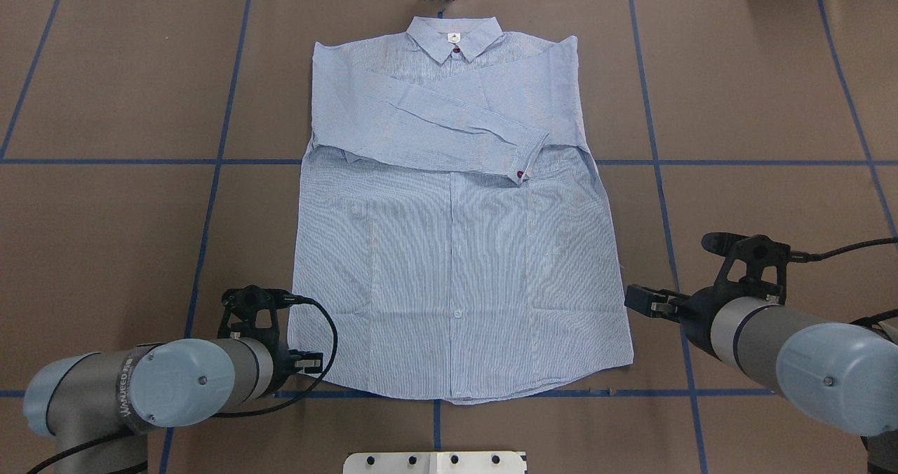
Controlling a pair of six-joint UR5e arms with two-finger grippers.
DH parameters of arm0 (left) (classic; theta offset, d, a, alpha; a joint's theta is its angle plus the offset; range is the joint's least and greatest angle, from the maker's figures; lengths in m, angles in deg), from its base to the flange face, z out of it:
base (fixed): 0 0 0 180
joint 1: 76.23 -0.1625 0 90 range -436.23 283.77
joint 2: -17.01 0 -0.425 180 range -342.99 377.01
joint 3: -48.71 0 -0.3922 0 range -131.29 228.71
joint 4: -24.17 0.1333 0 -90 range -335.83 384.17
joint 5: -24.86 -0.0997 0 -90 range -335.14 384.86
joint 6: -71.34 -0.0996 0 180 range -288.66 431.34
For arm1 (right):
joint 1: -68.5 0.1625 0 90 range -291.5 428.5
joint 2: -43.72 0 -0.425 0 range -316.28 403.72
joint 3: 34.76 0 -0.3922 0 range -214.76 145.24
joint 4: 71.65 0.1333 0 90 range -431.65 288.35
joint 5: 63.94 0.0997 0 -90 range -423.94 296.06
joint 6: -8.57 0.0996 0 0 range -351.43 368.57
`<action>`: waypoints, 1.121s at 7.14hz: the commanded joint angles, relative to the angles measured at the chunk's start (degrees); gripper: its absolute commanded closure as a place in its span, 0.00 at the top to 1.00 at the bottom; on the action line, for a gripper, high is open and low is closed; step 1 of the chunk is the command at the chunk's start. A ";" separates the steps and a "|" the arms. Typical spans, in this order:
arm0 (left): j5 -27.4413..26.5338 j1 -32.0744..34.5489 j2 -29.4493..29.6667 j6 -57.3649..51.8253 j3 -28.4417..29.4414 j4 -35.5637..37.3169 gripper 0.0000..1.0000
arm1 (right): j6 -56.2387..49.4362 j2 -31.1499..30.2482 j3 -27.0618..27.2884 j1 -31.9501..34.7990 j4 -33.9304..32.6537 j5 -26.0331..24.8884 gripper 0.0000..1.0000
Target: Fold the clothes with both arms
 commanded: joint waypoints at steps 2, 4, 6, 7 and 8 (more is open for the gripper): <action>-0.06 -0.02 -0.08 -0.56 -0.66 0.04 0.00 | 0.00 0.00 -0.35 -0.12 0.00 0.00 1.00; -0.06 -0.02 0.00 -0.56 -1.01 0.04 0.00 | 0.52 0.00 -2.71 -0.82 2.52 -0.43 1.00; -0.06 -0.02 0.53 -0.30 -0.93 0.04 0.00 | 2.10 -0.18 -7.11 -3.01 10.18 -3.15 1.00; -0.32 -0.02 0.44 -0.30 -1.01 -0.05 0.00 | 5.76 -0.87 -7.38 -5.80 10.37 -6.21 0.96; -0.41 0.07 0.35 -0.30 -1.02 -0.66 0.00 | 10.24 -0.88 -7.39 -8.27 10.37 -8.76 0.74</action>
